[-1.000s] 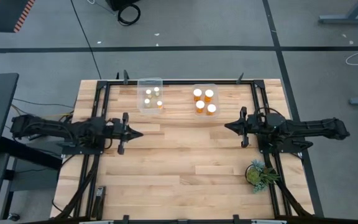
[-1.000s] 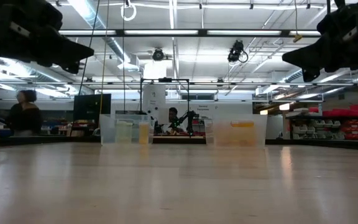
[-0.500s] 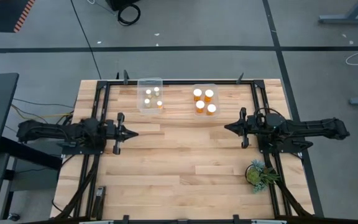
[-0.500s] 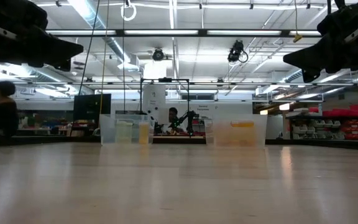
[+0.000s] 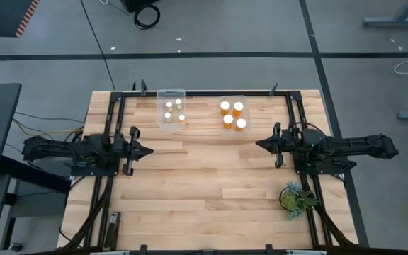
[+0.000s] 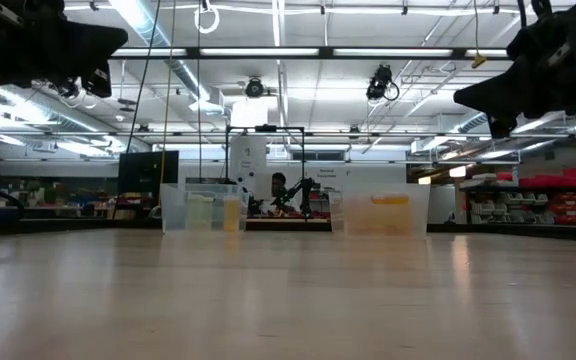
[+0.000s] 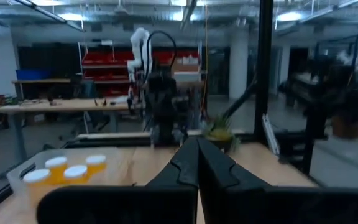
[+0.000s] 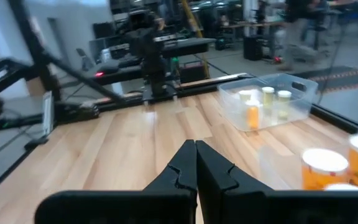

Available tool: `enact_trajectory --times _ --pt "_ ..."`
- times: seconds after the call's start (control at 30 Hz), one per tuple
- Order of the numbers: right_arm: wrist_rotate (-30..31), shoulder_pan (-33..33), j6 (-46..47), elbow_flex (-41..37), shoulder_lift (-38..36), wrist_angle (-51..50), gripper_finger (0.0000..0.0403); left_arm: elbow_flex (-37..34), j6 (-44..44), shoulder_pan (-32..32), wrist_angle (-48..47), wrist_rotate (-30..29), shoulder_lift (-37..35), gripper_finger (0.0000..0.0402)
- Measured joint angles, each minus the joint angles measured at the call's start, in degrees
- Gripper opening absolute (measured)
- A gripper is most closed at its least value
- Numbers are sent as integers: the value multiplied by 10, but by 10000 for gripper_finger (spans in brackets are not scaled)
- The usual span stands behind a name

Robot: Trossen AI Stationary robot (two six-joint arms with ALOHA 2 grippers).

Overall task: Pick and place medicine bottles into bin by pill shape (circle, oval)
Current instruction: Return to Home Position

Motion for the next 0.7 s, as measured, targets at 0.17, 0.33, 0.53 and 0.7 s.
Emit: enact_trajectory --times 0.17,0.33,0.53,0.7 --pt "53 0 47 0 0 -1 7 0 -23 1 -15 0 1 14" --pt "52 0 49 0 0 -2 7 0 -105 0 -55 0 1 23" --pt "52 0 49 0 0 -2 7 0 -254 0 -63 0 1 14" --pt "52 0 49 0 0 -3 7 0 -257 0 -63 0 1 15"
